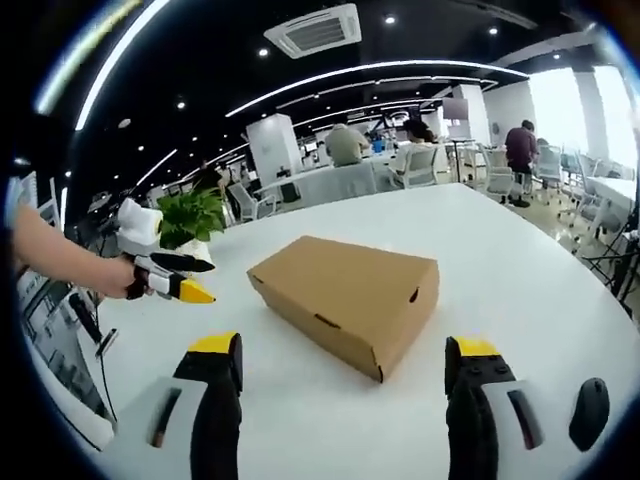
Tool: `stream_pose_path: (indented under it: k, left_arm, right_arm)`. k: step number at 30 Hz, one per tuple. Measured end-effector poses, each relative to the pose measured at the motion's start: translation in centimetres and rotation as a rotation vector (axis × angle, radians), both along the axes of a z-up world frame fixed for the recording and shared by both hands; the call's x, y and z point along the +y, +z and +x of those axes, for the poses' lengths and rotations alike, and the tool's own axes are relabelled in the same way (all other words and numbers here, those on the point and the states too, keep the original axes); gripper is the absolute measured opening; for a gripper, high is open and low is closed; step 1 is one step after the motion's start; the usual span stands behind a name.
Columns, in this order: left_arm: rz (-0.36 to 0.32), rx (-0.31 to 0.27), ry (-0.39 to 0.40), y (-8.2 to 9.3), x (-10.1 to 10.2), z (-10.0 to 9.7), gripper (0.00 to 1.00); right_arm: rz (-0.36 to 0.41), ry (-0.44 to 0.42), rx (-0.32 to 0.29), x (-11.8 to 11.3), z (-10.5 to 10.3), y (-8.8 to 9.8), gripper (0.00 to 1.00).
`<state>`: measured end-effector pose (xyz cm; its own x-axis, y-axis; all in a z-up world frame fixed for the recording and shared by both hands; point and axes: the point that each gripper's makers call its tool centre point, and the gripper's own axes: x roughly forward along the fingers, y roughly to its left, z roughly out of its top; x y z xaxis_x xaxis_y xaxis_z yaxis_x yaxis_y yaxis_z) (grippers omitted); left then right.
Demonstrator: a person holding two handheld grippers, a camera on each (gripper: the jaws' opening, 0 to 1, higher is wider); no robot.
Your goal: Operate the shoe box by opening the lid, removing the specified soft item, and placing it in the target area until the item is outside and the box remains undamaged.
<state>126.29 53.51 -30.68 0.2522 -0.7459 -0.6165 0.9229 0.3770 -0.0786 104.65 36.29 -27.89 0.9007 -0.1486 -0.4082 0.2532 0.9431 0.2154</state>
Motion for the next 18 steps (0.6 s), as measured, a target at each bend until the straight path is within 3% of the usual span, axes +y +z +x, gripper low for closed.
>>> stream_pose_path:
  k: [5,6,10,18]
  left_arm:
    - [-0.008,0.010,-0.018,0.1,-1.2,0.5,0.99]
    - [-0.016,0.020,-0.011,0.2,-1.3,0.5,0.98]
    - [-0.029,0.032,-0.005,0.4,-1.9,0.4,0.97]
    - [0.018,-0.002,-0.028,0.1,-1.7,1.8,0.99]
  right_arm:
    - [0.004,-0.014,-0.044,0.0,-0.3,0.7,0.83]
    - [-0.028,-0.031,-0.024,-0.6,-0.7,0.6,0.81]
    - [-0.038,-0.049,-0.009,-1.2,-0.8,0.4,0.79]
    - [-0.080,-0.033,0.027,-1.0,-0.4,-0.1,0.80]
